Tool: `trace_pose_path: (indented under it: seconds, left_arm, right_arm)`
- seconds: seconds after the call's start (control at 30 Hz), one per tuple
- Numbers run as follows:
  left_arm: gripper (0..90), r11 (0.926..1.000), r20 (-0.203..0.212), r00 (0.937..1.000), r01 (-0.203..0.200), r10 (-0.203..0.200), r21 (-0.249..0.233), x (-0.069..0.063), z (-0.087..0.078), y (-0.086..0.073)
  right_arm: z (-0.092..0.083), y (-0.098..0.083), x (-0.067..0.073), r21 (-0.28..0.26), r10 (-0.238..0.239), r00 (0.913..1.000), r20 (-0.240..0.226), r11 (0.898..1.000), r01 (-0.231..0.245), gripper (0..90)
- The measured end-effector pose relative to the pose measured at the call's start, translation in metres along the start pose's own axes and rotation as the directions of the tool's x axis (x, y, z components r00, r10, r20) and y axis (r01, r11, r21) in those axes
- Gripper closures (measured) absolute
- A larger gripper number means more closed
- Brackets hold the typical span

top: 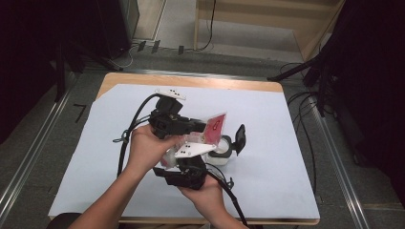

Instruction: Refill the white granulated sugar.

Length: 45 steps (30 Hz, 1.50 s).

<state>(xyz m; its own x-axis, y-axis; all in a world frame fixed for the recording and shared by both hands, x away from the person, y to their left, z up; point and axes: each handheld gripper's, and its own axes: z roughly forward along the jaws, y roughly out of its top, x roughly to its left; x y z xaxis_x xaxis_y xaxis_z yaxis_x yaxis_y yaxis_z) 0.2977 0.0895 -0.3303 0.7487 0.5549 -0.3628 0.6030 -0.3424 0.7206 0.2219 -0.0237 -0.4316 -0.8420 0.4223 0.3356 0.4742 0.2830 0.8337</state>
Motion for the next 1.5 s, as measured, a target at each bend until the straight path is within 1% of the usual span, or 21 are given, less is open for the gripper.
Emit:
trace_pose_path:
  seconds: [0.1, 0.23, 0.3, 0.33, 0.37, 0.57, 0.67, 0.73, 0.8, 0.87, 0.9, 0.93, 0.97, 1.03, 1.23, 1.27, 1.33, 1.37, 1.43, 1.5]
  left_arm:
    - [80.1, 1.0, 0.002, 1.0, 0.004, -0.004, 0.002, 0.0, 0.002, 0.0]
    - [80.2, 0.9999, 0.009, 1.0, 0.002, -0.002, 0.016, 0.001, 0.003, 0.003]
    - [80.1, 0.9998, 0.001, 1.0, 0.0, 0.0, 0.022, 0.0, 0.003, 0.003]
    - [80.2, 0.9999, 0.01, 0.9999, 0.003, -0.003, 0.014, 0.001, 0.003, 0.003]
    - [80.2, 0.9998, 0.007, 1.0, 0.002, -0.002, 0.02, 0.0, 0.003, 0.003]
    - [80.3, 0.9995, 0.001, 1.0, -0.006, 0.006, 0.032, -0.001, 0.006, 0.007]
    - [80.4, 0.9993, 0.008, 1.0, -0.002, 0.002, 0.037, -0.001, 0.006, 0.009]
    - [80.4, 0.9986, 0.004, 1.0, 0.001, -0.001, 0.053, 0.0, 0.007, 0.011]
    - [80.3, 0.9986, 0.014, 0.9999, 0.003, -0.003, 0.052, 0.001, 0.007, 0.012]
    - [80.3, 0.9986, 0.012, 0.9999, 0.0, -0.001, 0.052, 0.001, 0.007, 0.012]
    - [80.4, 0.9983, 0.004, 1.0, -0.002, 0.001, 0.058, 0.0, 0.007, 0.013]
    - [80.4, 0.9984, 0.005, 1.0, -0.002, 0.002, 0.057, 0.001, 0.006, 0.012]
    - [80.5, 0.9986, 0.013, 0.9999, 0.0, -0.001, 0.053, 0.001, 0.007, 0.012]
    - [80.7, 0.9986, 0.013, 0.9999, 0.009, -0.01, 0.053, 0.001, 0.007, 0.013]
    - [80.8, 0.9986, 0.002, 1.0, -0.006, 0.006, 0.053, -0.001, 0.008, 0.013]
    - [80.7, 0.9984, -0.004, 1.0, -0.002, 0.003, 0.056, -0.001, 0.008, 0.013]
    - [80.6, 0.9988, 0.0, 1.0, -0.006, 0.006, 0.049, -0.001, 0.007, 0.011]
    - [80.6, 0.9988, -0.003, 1.0, -0.002, 0.002, 0.048, -0.001, 0.007, 0.011]
    - [80.5, 0.999, -0.002, 1.0, -0.009, 0.009, 0.044, 0.0, 0.006, 0.009]
    - [80.5, 0.9991, 0.001, 1.0, -0.003, 0.003, 0.042, -0.001, 0.006, 0.008]
  right_arm:
    - [0.0, -0.001, -0.001, 0.0, 0.005, 1.0, 0.0, 1.0, -0.005, 63.6]
    - [0.0, 0.0, -0.002, -0.001, 0.016, 0.9999, 0.002, 1.0, -0.016, 63.6]
    - [-0.001, 0.0, -0.001, 0.0, 0.015, 0.9999, 0.004, 1.0, -0.015, 63.6]
    - [-0.001, 0.0, -0.001, 0.0, 0.015, 0.9999, 0.004, 1.0, -0.015, 63.6]
    - [-0.001, 0.0, -0.001, 0.001, 0.015, 0.9999, 0.004, 1.0, -0.015, 63.6]
    - [-0.002, 0.0, -0.002, -0.012, 0.018, 0.9998, 0.004, 1.0, -0.018, 63.6]
    - [-0.002, 0.0, -0.002, -0.016, 0.021, 0.9998, 0.006, 1.0, -0.021, 63.6]
    - [-0.002, 0.001, -0.003, -0.022, 0.022, 0.9997, 0.006, 1.0, -0.022, 63.6]
    - [-0.003, 0.001, -0.003, -0.024, 0.023, 0.9997, 0.008, 0.999, -0.022, 63.6]
    - [-0.003, 0.001, -0.003, -0.027, 0.02, 0.9998, 0.009, 0.999, -0.02, 63.7]
    - [-0.003, 0.001, -0.003, -0.026, 0.02, 0.9998, 0.01, 0.999, -0.019, 63.6]
    - [-0.002, 0.001, -0.003, -0.026, 0.017, 0.9998, 0.009, 1.0, -0.017, 63.6]
    - [-0.002, 0.001, -0.002, -0.025, 0.014, 0.9999, 0.009, 1.0, -0.014, 63.6]
    - [-0.002, 0.001, -0.002, -0.028, 0.015, 0.9998, 0.009, 1.0, -0.015, 63.7]
    - [-0.003, 0.001, -0.004, -0.024, 0.02, 0.9998, 0.009, 1.0, -0.019, 63.7]
    - [-0.003, 0.001, -0.004, -0.023, 0.018, 0.9998, 0.009, 1.0, -0.018, 63.7]
    - [-0.003, 0.001, -0.003, -0.021, 0.013, 0.9999, 0.01, 1.0, -0.012, 63.7]
    - [-0.002, 0.0, -0.003, -0.019, 0.011, 0.9999, 0.011, 1.0, -0.011, 63.7]
    - [-0.002, 0.0, -0.003, -0.014, 0.003, 0.9999, 0.011, 1.0, -0.003, 63.7]
    - [-0.001, -0.001, -0.003, -0.01, -0.001, 0.9999, 0.014, 1.0, 0.001, 63.8]
